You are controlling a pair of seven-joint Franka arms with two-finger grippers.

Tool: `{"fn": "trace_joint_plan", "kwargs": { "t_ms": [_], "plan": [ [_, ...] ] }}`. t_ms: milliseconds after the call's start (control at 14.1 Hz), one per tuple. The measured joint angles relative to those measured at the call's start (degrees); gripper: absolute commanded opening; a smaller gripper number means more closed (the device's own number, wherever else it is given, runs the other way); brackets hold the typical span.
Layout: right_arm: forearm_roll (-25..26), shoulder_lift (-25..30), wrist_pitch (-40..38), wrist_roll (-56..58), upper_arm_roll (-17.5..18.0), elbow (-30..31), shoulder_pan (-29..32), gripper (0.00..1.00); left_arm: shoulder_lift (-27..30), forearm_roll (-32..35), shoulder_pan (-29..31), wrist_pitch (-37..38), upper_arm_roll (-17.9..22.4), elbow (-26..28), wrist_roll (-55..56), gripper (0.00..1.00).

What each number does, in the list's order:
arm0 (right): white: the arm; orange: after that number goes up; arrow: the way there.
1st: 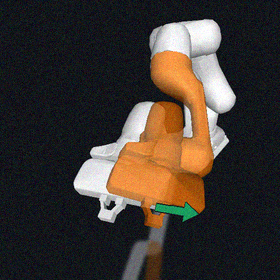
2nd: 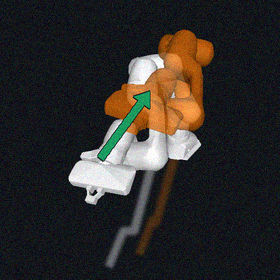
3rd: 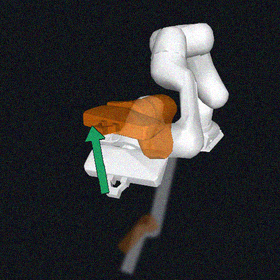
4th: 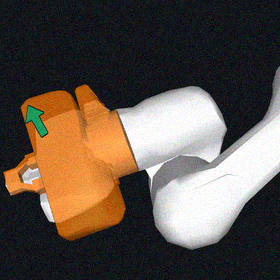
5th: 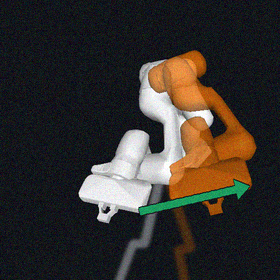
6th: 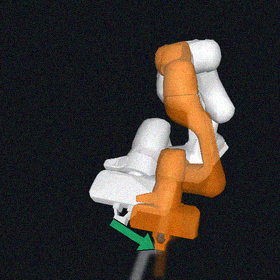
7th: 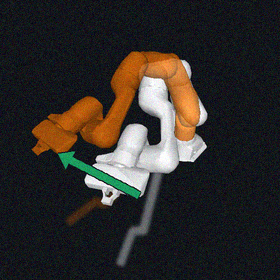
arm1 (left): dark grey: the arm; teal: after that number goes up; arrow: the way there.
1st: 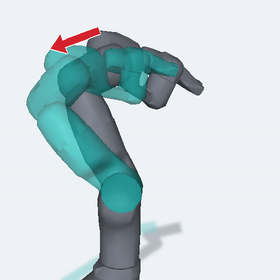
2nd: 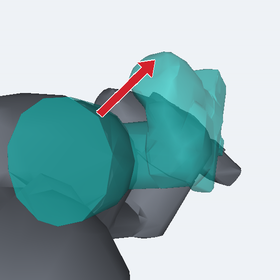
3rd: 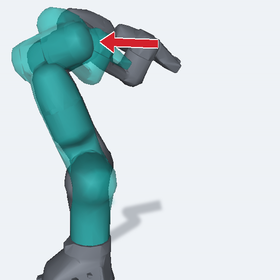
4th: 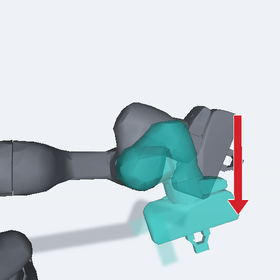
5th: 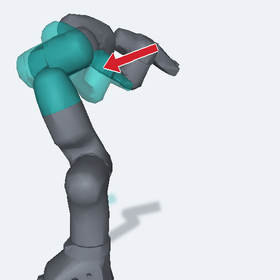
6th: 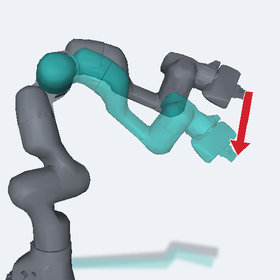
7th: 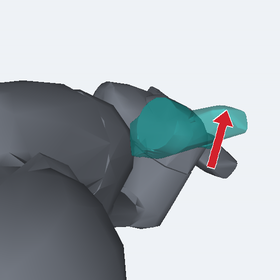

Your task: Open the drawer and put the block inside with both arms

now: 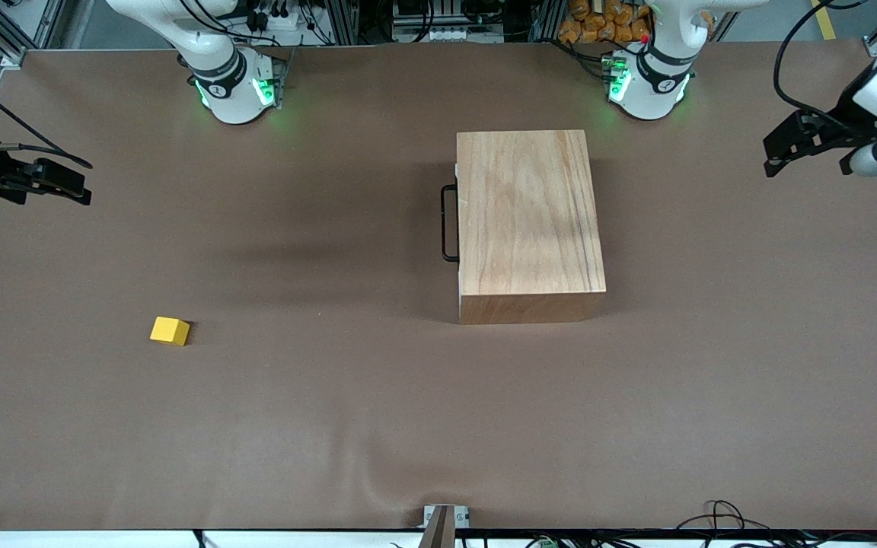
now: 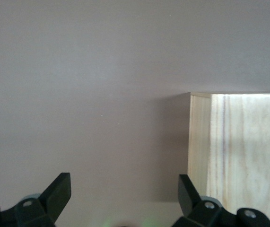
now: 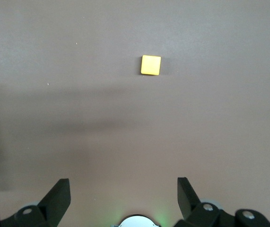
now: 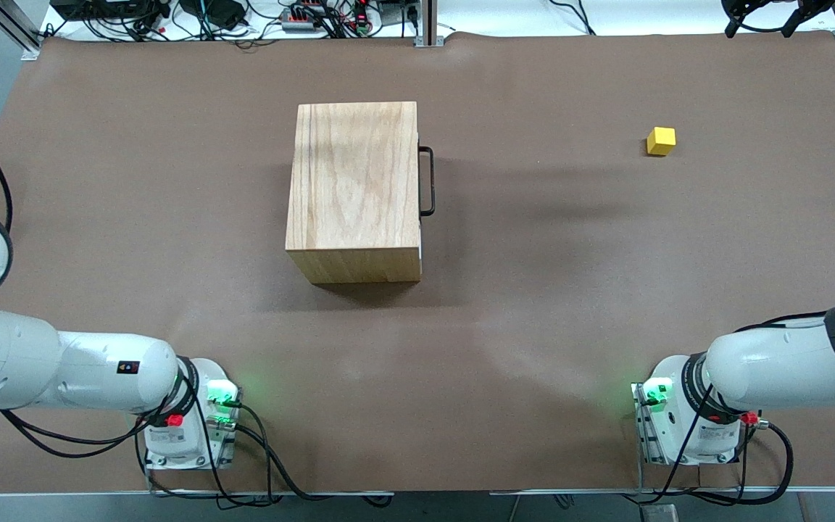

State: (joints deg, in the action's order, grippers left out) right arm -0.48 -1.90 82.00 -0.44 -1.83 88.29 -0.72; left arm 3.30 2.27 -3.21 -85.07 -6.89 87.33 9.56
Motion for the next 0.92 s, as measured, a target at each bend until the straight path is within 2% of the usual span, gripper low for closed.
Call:
{"fn": "trace_joint_plan", "kwargs": {
  "t_ms": [213, 427, 924],
  "plan": [
    [0.00, 0.00, 0.06, 0.00, 0.02, 0.03, 0.00, 1.00, -1.99, 0.00, -0.50, 0.00, -3.91, -1.90, 1.82, 1.00],
    [0.00, 0.00, 0.26, 0.00, 0.07, 0.04, -0.03, 1.00, -6.70, 0.00, -2.66, 0.10, -7.99, -4.68, 5.94, 1.00],
    [0.00, -0.01, 0.36, 0.00, 0.16, 0.12, -0.04, 1.00, -20.48, 0.01, -21.08, 0.90, -7.95, -14.62, 32.87, 1.00]
  ]
}}
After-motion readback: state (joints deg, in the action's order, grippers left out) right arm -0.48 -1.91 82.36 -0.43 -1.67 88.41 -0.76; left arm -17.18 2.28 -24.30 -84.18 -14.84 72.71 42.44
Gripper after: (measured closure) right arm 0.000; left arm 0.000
